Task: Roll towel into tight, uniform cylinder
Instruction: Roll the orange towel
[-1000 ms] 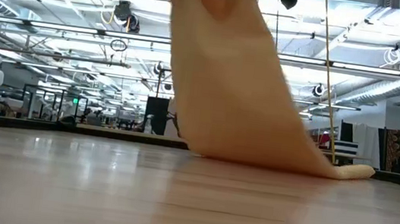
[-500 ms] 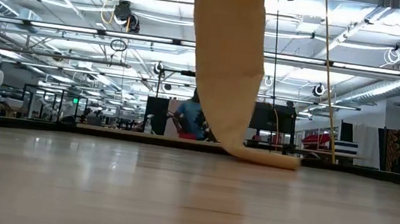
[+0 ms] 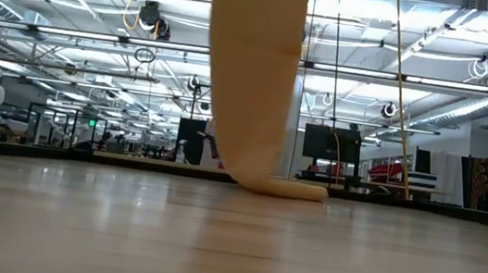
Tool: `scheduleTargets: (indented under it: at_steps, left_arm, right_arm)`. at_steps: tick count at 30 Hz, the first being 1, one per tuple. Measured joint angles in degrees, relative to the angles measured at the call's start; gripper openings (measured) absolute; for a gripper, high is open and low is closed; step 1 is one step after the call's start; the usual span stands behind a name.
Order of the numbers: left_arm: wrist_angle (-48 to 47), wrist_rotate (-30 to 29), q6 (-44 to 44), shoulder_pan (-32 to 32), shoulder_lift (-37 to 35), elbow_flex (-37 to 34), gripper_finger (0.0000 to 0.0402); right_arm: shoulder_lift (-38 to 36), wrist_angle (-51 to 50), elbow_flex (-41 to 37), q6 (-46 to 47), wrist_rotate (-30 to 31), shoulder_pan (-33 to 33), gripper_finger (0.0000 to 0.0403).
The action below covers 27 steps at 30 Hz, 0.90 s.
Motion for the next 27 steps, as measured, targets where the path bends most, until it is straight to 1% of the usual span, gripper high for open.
scheduleTargets:
  at_steps: [3,6,7,11,15,18,20,24,27]
  left_arm:
    - [-5.4,2.8,-4.2,-2.9,-1.0,0.0,0.0001]
    - [-10.2,3.6,-7.1,-6.6,-1.1,0.0,0.0001]
    - [-12.1,3.6,-7.4,-7.8,-0.8,-0.1,0.0001]
    - [-19.1,3.8,-7.3,-12.4,1.4,-1.5,0.0001]
    - [-24.0,3.6,-7.5,-16.5,3.1,-5.1,0.0001]
    - [-23.6,3.3,-8.3,-20.1,4.0,-8.3,0.0001]
    - [-22.9,3.3,-8.9,-22.0,4.8,-10.3,0.0001]
    - [-20.1,3.1,-11.1,-25.7,5.9,-14.0,0.0001]
    - [-16.1,2.9,-14.2,-28.6,6.8,-16.7,0.0001]
  right_arm:
    - [-0.4,-5.1,0.3,3.8,-3.5,1.6,0.0]
    - [-0.4,-11.9,0.3,6.0,-4.5,3.8,0.0]
    - [-0.3,-14.8,0.3,5.6,-4.3,4.7,0.0]
    - [0.0,-29.0,0.3,1.9,0.2,8.3,0.0]
    - [0.0,-42.1,0.3,1.5,2.6,12.5,0.0]
    - [0.0,-49.1,0.3,2.4,5.5,16.6,0.0]
    - [0.1,-51.3,0.3,2.7,8.7,19.7,0.0]
    - [0.0,-51.0,-1.9,5.5,15.7,26.9,0.0]
    - [0.1,-51.9,-4.0,9.8,18.7,32.6,0.0]
